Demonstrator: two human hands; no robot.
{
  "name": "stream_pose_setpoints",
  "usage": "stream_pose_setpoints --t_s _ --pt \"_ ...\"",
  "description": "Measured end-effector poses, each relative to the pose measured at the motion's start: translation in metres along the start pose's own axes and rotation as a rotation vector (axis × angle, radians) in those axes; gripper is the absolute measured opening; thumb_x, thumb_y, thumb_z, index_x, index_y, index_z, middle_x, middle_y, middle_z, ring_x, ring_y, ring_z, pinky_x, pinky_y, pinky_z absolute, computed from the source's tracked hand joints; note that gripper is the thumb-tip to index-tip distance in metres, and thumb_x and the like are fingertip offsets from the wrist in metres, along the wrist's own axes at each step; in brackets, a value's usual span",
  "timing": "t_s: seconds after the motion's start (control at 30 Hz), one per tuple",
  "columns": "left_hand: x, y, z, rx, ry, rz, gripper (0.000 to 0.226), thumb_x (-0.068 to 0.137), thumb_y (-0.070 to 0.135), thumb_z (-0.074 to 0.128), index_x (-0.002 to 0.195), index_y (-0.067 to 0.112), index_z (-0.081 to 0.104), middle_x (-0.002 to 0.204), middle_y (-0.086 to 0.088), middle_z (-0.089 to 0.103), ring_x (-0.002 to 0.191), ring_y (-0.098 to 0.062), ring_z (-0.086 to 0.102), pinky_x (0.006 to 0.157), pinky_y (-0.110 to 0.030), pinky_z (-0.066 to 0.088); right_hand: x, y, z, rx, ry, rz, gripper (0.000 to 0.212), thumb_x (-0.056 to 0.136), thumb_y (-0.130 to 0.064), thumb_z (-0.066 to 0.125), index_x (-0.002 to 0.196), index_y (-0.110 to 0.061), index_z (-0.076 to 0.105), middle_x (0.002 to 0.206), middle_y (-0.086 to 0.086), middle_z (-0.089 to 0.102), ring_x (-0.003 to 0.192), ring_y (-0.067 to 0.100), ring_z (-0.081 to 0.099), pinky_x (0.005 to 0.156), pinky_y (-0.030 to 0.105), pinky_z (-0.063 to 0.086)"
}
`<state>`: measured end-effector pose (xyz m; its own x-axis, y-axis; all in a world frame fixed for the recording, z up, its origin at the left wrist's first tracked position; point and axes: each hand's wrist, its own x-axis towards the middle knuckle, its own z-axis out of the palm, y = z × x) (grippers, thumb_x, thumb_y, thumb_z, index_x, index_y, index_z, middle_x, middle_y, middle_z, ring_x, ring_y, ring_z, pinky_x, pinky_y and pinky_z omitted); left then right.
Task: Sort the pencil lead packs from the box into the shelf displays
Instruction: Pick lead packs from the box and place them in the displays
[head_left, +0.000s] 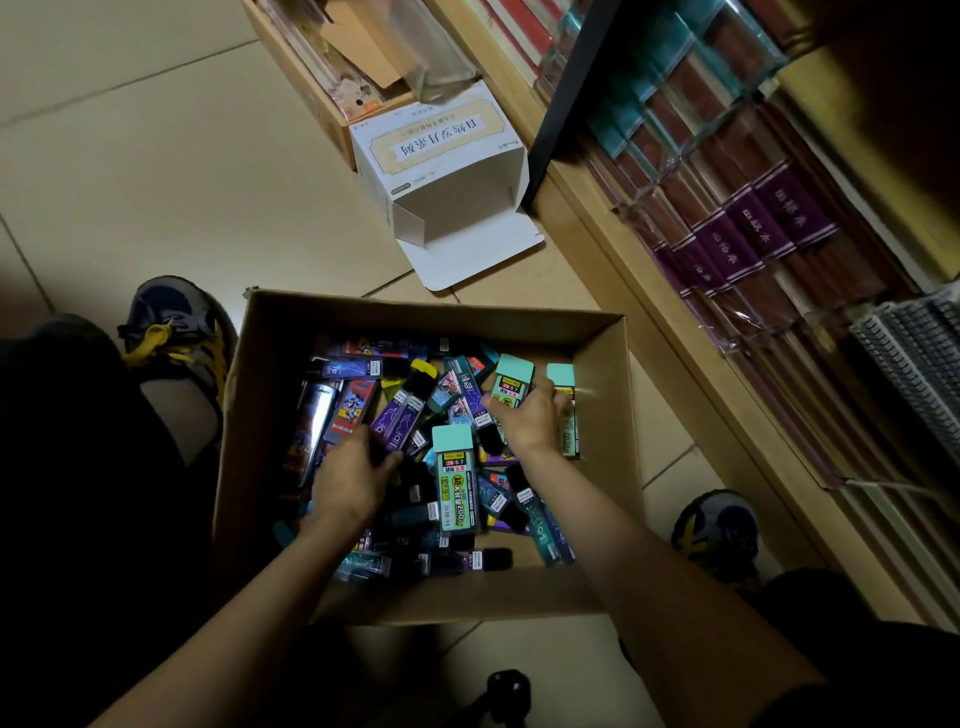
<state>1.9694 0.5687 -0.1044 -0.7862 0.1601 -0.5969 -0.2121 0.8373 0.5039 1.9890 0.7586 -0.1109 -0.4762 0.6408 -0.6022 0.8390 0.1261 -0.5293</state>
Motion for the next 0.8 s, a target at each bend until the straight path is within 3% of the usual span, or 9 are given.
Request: stream_pose_setpoints --t_s 0.13,0.23,0.3,0.37,0.43,0.53,0.63,0.73,0.8 --pt "-0.004 0.002 0.002 -0.157 -0.034 0.011 0.015 0.088 0.018 0.064 0.096 0.009 0.055 0.096 -0.006 0.063 0.089 -0.022 0.06 0.068 -0.026 0.045 -0.001 0.005 0.004 0.02 0.02 0.026 0.07 0.078 -0.021 0.076 0.133 -0.003 0.037 0.139 0.017 0.027 0.118 0.034 0.047 0.091 0.031 0.043" --pt "-0.008 0.007 0.008 -0.264 -0.059 -0.017 0.022 0.088 0.017 0.064 0.106 0.008 0.056 0.1 -0.006 0.063 0.083 -0.019 0.059 0.069 -0.026 0.047 -0.006 0.011 0.006 0.023 0.037 0.063 0.062 0.081 -0.019 0.073 0.13 -0.001 0.04 0.134 0.018 0.032 0.115 0.035 0.048 0.092 0.032 0.043" --pt "-0.014 0.01 0.015 -0.278 -0.085 -0.053 0.022 0.087 0.018 0.066 0.102 0.013 0.051 0.097 -0.009 0.065 0.076 -0.02 0.059 0.064 -0.028 0.05 -0.011 0.012 0.01 0.028 0.033 0.044 0.054 0.083 -0.03 0.07 0.122 -0.002 0.045 0.127 0.015 0.036 0.111 0.033 0.049 0.087 0.031 0.042" --pt "-0.021 0.013 0.025 -0.22 -0.098 -0.08 0.032 0.084 0.023 0.07 0.104 0.012 0.047 0.093 -0.007 0.062 0.079 -0.023 0.058 0.072 -0.033 0.05 -0.017 0.01 0.016 0.0 0.005 0.018 0.065 0.08 -0.045 0.069 0.122 -0.003 0.043 0.126 0.012 0.034 0.11 0.029 0.047 0.081 0.029 0.039" --pt "-0.027 0.016 0.033 -0.178 -0.066 -0.108 0.044 0.081 0.025 0.073 0.109 0.009 0.043 0.097 -0.008 0.061 0.083 -0.023 0.056 0.077 -0.034 0.047 -0.019 0.005 0.021 -0.086 0.007 0.033 0.08 0.074 -0.05 0.072 0.128 -0.002 0.037 0.132 0.013 0.031 0.117 0.03 0.043 0.085 0.032 0.04" --pt "-0.032 0.023 0.043 -0.131 0.004 -0.138 0.046 0.082 0.027 0.071 0.109 0.009 0.038 0.102 -0.013 0.066 0.09 -0.031 0.062 0.078 -0.041 0.05 -0.018 -0.005 0.026 -0.127 0.014 0.116 0.085 0.072 -0.038 0.079 0.132 -0.001 0.031 0.138 0.019 0.03 0.122 0.035 0.04 0.09 0.038 0.042" --pt "-0.034 0.031 0.054 -0.075 0.042 -0.164 0.045 0.087 0.037 0.063 0.116 0.013 0.039 0.105 -0.014 0.063 0.095 -0.034 0.06 0.08 -0.046 0.05 -0.01 -0.01 0.027 0.009 -0.041 0.178 0.074 0.072 -0.018 0.081 0.127 -0.001 0.034 0.134 0.02 0.044 0.12 0.035 0.047 0.09 0.037 0.045" --pt "-0.033 0.039 0.061 -0.19 0.059 -0.276 0.051 0.092 0.048 0.049 0.133 0.02 0.037 0.117 -0.019 0.054 0.104 -0.036 0.055 0.085 -0.04 0.046 -0.006 -0.005 0.027 0.126 -0.074 0.185 0.06 0.071 -0.005 0.079 0.119 -0.002 0.042 0.122 0.016 0.056 0.112 0.032 0.055 0.085 0.033 0.048" --pt "-0.029 0.043 0.063 -0.373 0.068 -0.387 0.049 0.093 0.047 0.049 0.134 0.022 0.039 0.122 -0.02 0.047 0.109 -0.036 0.049 0.087 -0.038 0.042 -0.005 -0.001 0.027 0.247 -0.096 0.193 0.048 0.071 0.002 0.076 0.107 -0.006 0.046 0.112 0.014 0.061 0.104 0.03 0.06 0.079 0.033 0.049"
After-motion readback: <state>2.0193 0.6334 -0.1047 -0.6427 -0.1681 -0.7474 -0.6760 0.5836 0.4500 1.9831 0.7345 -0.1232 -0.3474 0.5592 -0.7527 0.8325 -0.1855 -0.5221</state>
